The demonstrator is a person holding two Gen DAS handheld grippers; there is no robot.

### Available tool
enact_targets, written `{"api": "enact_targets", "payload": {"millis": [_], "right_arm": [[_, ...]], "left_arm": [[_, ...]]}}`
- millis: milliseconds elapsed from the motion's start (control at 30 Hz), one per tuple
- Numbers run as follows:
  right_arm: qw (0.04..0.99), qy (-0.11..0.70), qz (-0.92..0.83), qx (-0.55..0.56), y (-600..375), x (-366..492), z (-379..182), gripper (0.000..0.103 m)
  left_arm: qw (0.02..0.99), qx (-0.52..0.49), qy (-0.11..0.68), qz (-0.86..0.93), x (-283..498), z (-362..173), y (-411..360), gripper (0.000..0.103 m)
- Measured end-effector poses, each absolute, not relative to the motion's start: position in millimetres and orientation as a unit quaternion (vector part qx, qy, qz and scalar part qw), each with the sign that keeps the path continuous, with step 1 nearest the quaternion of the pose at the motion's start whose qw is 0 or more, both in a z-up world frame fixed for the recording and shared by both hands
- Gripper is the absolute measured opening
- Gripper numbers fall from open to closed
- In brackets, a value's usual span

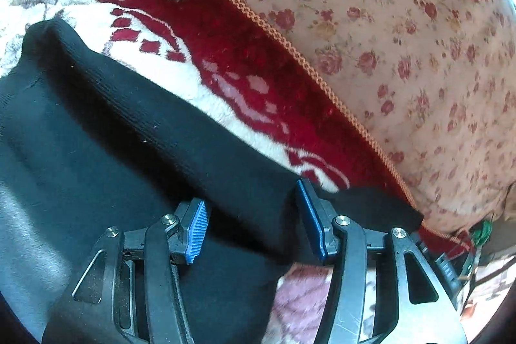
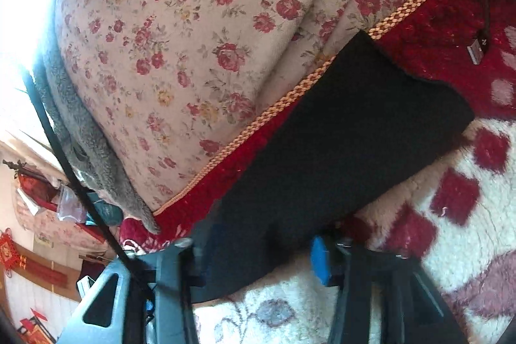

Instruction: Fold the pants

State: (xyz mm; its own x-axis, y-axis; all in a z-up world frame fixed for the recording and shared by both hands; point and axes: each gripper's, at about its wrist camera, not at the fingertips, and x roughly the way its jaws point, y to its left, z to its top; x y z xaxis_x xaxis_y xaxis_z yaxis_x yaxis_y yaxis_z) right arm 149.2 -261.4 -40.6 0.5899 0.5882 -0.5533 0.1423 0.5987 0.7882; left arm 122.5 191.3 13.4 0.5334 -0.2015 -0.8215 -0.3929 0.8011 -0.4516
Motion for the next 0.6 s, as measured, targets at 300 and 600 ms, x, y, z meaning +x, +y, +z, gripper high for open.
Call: {"api": "enact_targets", "payload": {"millis": [300,600], "right_arm": [[0.813,0.392,0.170,0.396,-258,133,-16,0.008],[0.812,0.376,0.179,0.409,-265,96,1,0.008]], "left_arm": [[0.836,-0.295,0.460,0.041,111,27,195,0.007],[0.852,-0.289,0.437,0.014,75,63,197,0.007]]}}
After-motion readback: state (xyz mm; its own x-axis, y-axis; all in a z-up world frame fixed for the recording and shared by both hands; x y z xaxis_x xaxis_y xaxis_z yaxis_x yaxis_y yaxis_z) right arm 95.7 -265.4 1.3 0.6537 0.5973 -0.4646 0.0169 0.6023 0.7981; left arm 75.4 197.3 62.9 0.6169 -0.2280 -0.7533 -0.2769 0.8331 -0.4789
